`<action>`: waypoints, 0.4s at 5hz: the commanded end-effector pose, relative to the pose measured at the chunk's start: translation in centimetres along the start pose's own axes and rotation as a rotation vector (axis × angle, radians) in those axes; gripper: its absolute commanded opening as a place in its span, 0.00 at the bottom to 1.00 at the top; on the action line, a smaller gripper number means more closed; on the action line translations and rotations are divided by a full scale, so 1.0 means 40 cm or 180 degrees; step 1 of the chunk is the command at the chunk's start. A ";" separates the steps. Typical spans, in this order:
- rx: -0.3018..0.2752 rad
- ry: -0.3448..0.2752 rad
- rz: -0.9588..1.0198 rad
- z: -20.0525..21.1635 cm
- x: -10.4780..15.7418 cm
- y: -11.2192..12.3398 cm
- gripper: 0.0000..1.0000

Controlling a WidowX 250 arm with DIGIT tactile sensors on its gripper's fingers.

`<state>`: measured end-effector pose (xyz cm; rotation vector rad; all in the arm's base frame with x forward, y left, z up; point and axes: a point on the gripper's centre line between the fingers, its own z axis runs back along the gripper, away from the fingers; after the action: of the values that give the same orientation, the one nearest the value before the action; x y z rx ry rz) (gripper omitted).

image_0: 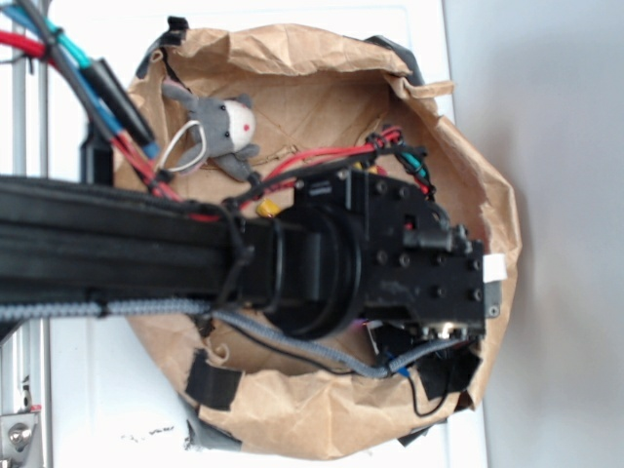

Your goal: Grab the multicolored rope.

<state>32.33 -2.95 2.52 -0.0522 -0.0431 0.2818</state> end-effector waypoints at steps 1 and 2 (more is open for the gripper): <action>-0.0359 -0.0240 0.0091 0.177 0.029 0.053 0.00; -0.0603 -0.0118 0.0033 0.253 0.023 0.107 0.00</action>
<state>30.56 1.01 9.84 -0.2343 -0.0134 0.2830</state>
